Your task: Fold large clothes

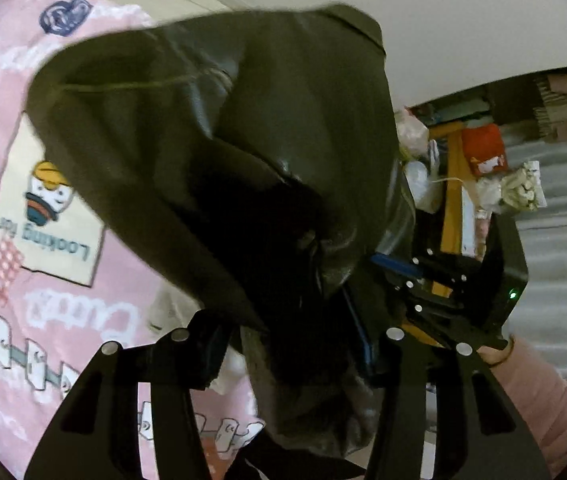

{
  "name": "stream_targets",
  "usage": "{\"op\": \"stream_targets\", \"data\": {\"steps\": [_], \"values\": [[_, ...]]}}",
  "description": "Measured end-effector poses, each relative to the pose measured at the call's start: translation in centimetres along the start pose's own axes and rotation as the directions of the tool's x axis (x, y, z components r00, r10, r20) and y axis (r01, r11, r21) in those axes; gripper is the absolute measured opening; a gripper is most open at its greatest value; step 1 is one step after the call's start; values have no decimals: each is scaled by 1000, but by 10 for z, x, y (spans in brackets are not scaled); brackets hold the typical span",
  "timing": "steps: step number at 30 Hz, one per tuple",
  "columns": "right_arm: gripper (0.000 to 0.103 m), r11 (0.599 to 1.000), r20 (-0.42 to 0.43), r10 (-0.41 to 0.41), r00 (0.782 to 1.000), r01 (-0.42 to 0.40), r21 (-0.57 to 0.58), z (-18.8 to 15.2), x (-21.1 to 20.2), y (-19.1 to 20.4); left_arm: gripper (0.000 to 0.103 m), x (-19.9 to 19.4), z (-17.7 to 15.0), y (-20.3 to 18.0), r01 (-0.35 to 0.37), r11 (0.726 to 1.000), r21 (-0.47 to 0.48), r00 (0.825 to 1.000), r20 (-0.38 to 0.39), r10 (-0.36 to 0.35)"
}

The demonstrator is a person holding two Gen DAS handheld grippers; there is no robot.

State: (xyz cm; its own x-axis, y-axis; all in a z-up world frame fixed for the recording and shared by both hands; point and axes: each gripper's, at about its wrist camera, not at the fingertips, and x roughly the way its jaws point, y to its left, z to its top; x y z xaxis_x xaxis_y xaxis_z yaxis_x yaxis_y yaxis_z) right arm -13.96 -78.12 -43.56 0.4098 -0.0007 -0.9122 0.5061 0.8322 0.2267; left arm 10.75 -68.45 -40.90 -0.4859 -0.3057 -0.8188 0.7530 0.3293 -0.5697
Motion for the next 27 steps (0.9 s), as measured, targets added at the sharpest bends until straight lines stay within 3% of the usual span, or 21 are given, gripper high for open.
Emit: {"op": "stream_targets", "data": {"steps": [3, 5, 6, 8, 10, 11, 13, 14, 15, 16, 17, 21, 24, 25, 27], "values": [[7, 1000, 53, -13, 998, 11, 21, 2, -6, 1, 47, -4, 10, -8, -80, 997, -9, 996, 24, 80], [7, 999, 65, -32, 997, 30, 32, 9, -3, 7, 45, -12, 8, -17, -177, 984, -14, 983, 39, 177], [8, 999, 65, -39, 997, 36, 37, 5, -5, 4, 45, -15, 7, -22, -239, 971, -9, 970, 45, 239], [8, 997, 69, -69, 995, 66, 42, 6, -1, 12, 45, -34, 1, -51, -366, 931, 14, 927, 96, 363], [8, 995, 75, -102, 992, 100, 30, 2, 0, 16, 48, -52, -2, -85, -462, 886, 41, 875, 187, 448], [8, 994, 76, -111, 991, 109, 30, 0, 1, 13, 51, -60, -1, -102, -485, 873, 54, 853, 250, 459], [8, 993, 75, -111, 991, 109, 35, 1, 3, 14, 70, -52, 12, -123, -476, 874, 94, 852, 297, 432], [7, 994, 74, -106, 992, 104, 39, 2, 2, 16, 71, -39, 20, -124, -497, 860, 118, 847, 279, 452], [6, 994, 73, -107, 992, 104, 44, 2, 1, 16, 67, -19, 31, -118, -531, 839, 119, 833, 252, 492], [6, 993, 72, -108, 992, 105, 48, 1, 3, 14, 53, 5, 43, -102, -562, 823, 84, 817, 213, 536], [6, 993, 71, -114, 991, 111, 49, 0, 3, 14, 44, 24, 51, -85, -564, 824, 48, 818, 167, 550], [5, 993, 98, -108, 989, 103, 60, -6, 1, 15, 43, 64, 66, -44, -615, 788, -30, 777, 148, 612], [5, 994, 114, -96, 989, 89, 58, -7, 8, 17, 44, 95, 69, -34, -675, 738, -28, 725, 164, 669], [5, 994, 114, -100, 988, 94, 56, -7, 8, 19, 42, 97, 69, -32, -674, 737, -49, 721, 175, 671], [6, 991, 112, -128, 985, 124, 40, -5, 7, 24, 42, 88, 66, -29, -633, 770, -83, 749, 189, 635]]}}
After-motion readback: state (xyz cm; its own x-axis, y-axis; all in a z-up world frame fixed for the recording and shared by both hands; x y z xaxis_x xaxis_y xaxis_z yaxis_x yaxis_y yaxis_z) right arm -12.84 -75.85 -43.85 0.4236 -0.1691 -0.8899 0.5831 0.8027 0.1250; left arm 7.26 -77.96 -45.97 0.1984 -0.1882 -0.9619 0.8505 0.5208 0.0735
